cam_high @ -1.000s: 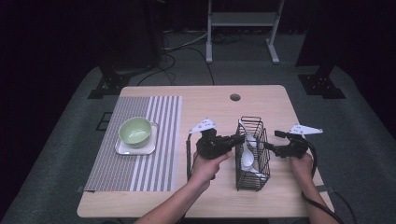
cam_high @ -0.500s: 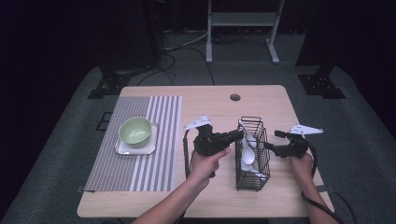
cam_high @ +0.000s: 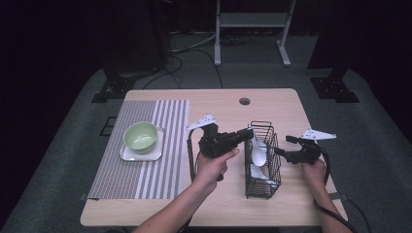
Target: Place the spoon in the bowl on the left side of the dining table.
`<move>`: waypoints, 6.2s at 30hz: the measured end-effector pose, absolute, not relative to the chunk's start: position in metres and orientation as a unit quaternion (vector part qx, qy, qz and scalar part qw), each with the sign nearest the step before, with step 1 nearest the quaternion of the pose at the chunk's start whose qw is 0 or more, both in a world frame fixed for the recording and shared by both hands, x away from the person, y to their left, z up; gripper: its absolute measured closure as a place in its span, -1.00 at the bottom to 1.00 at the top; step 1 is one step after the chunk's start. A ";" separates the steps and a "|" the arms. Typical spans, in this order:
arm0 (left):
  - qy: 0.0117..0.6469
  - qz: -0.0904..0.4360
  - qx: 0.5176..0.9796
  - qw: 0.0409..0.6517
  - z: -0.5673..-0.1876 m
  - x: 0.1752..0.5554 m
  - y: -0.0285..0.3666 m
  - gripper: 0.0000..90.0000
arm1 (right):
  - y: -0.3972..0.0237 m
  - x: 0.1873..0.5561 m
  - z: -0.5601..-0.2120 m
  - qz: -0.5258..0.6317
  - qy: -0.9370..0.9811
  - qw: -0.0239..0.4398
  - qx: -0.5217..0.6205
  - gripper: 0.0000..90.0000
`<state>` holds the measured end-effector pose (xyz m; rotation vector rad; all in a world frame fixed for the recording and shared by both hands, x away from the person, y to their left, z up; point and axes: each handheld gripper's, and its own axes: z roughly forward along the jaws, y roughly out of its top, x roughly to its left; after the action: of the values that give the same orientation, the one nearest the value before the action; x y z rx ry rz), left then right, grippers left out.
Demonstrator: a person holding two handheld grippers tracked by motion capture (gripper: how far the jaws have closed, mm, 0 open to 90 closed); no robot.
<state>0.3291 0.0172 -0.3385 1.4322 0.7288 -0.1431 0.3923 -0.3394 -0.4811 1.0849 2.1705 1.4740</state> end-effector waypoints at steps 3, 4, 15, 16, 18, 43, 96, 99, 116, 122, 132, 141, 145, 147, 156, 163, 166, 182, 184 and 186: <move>0.326 -0.062 0.634 0.698 -0.334 0.327 0.020 0.89 | -0.339 0.392 -0.481 0.513 0.756 0.150 0.378 -0.73; 0.325 -0.063 0.632 0.701 -0.333 0.326 0.021 0.89 | -0.340 0.392 -0.481 0.513 0.755 0.151 0.378 -0.73; 0.335 -0.054 0.617 0.710 -0.329 0.330 0.025 0.89 | -0.340 0.392 -0.481 0.515 0.754 0.150 0.379 -0.73; 0.335 -0.054 0.617 0.710 -0.329 0.330 0.025 0.89 | -0.340 0.392 -0.481 0.515 0.754 0.150 0.380 -0.73; 0.339 -0.051 0.609 0.715 -0.329 0.331 0.028 0.89 | -0.340 0.392 -0.481 0.514 0.754 0.150 0.380 -0.73; 0.378 -0.025 0.576 0.724 -0.337 0.334 0.080 0.89 | -0.338 0.393 -0.481 0.503 0.759 0.157 0.383 -0.73; 0.450 0.029 0.549 0.704 -0.363 0.343 0.153 0.89 | -0.337 0.393 -0.481 0.498 0.760 0.157 0.387 -0.73; 0.452 0.035 0.549 0.702 -0.362 0.344 0.155 0.89 | -0.337 0.393 -0.481 0.498 0.760 0.156 0.386 -0.73; 0.466 0.041 0.534 0.704 -0.365 0.343 0.171 0.89 | -0.337 0.393 -0.481 0.498 0.760 0.156 0.387 -0.73; 0.470 0.052 0.531 0.703 -0.362 0.343 0.179 0.89 | -0.337 0.393 -0.481 0.498 0.760 0.156 0.388 -0.73; 0.479 0.073 0.521 0.702 -0.358 0.342 0.191 0.89 | -0.337 0.393 -0.481 0.497 0.760 0.156 0.388 -0.73; 0.485 0.080 0.517 0.701 -0.358 0.344 0.199 0.89 | -0.337 0.393 -0.481 0.496 0.761 0.157 0.388 -0.73; 0.490 0.084 0.513 0.700 -0.358 0.345 0.204 0.89 | -0.337 0.393 -0.481 0.495 0.761 0.157 0.388 -0.73; 0.493 0.088 0.512 0.698 -0.358 0.345 0.206 0.89 | -0.336 0.393 -0.481 0.495 0.761 0.157 0.388 -0.73; 0.501 0.097 0.506 0.696 -0.357 0.347 0.215 0.89 | -0.336 0.394 -0.481 0.494 0.762 0.157 0.389 -0.73; 0.508 0.103 0.504 0.692 -0.358 0.349 0.220 0.89 | -0.336 0.394 -0.481 0.491 0.763 0.159 0.388 -0.73; 0.512 0.104 0.501 0.690 -0.359 0.351 0.222 0.89 | -0.336 0.394 -0.481 0.491 0.763 0.159 0.389 -0.73; 0.521 0.118 0.496 0.684 -0.356 0.355 0.234 0.89 | -0.335 0.394 -0.481 0.488 0.765 0.159 0.389 -0.73; 0.522 0.121 0.495 0.684 -0.355 0.356 0.236 0.88 | -0.335 0.394 -0.481 0.488 0.765 0.159 0.389 -0.73; 0.522 0.122 0.494 0.684 -0.353 0.356 0.237 0.88 | -0.335 0.394 -0.481 0.488 0.765 0.159 0.389 -0.73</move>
<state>0.3559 0.2374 -0.3533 1.1062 1.1708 0.2743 0.3939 -0.3349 -0.4812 1.1117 2.1866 1.3958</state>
